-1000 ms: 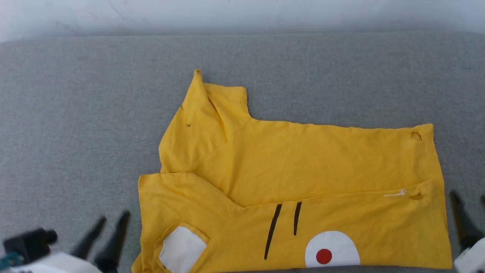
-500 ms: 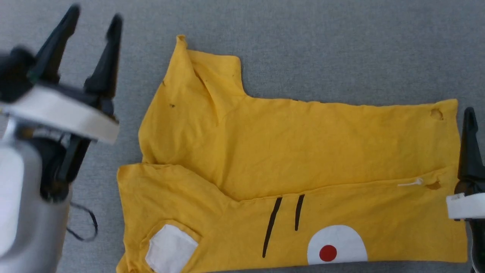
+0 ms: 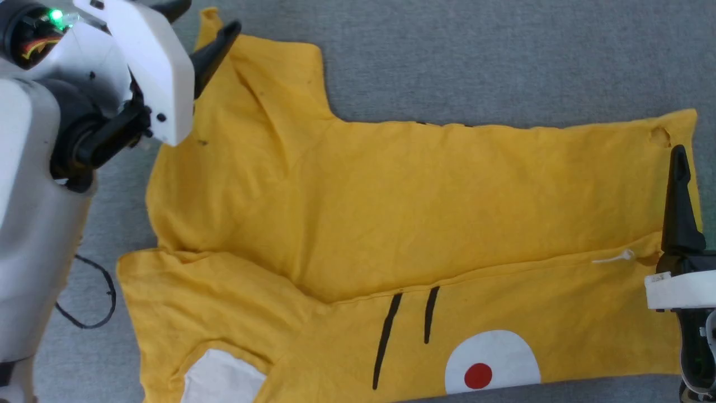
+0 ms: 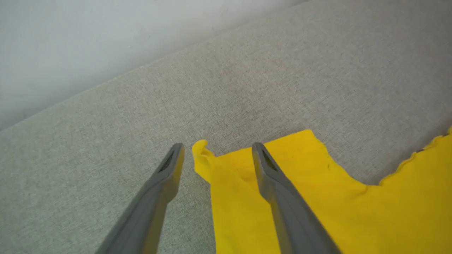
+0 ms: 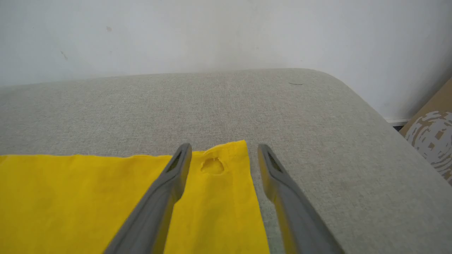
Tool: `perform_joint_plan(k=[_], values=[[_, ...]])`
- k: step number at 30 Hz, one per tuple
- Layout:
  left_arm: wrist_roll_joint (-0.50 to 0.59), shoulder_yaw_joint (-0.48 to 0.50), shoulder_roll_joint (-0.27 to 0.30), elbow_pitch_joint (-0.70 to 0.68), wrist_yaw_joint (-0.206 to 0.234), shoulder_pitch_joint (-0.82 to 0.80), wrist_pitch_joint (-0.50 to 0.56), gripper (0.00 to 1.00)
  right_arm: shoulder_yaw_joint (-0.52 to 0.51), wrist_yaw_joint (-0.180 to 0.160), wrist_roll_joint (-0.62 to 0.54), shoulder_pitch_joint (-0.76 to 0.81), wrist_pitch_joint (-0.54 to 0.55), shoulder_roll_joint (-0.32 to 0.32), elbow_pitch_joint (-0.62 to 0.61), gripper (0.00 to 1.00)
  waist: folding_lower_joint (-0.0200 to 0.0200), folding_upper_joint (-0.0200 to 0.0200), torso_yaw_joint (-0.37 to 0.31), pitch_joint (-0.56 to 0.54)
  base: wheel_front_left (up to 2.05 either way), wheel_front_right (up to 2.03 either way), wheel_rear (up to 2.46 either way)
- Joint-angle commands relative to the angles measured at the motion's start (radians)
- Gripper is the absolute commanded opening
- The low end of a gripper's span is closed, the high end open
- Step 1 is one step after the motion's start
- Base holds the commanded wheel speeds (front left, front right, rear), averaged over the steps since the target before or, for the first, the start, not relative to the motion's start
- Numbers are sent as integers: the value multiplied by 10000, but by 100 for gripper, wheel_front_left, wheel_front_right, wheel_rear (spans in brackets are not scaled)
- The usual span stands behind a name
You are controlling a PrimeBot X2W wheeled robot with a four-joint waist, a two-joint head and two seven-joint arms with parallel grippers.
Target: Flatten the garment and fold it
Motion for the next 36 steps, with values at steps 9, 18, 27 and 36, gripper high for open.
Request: perform_joint_plan(k=[9,18,27,36], values=[[-295,-254,510,610,-23,-134,1062,0,96,-9,1,-310,-85,9,104,100,-2,1,-462,414,0,0,0],[-516,-267,598,452,-54,476,-116,0,404,-9,-804,-971,852,9,-469,100,-2,1,-246,-498,0,0,0],[-805,-232,802,78,-53,928,-389,0,60,-9,-19,-2338,5120,-1120,-7,100,-2,1,-76,-680,0,0,0],[-870,-207,808,-166,-27,756,-416,0,-53,-9,578,-2945,7460,-1742,567,100,-2,1,158,25,0,0,0]])
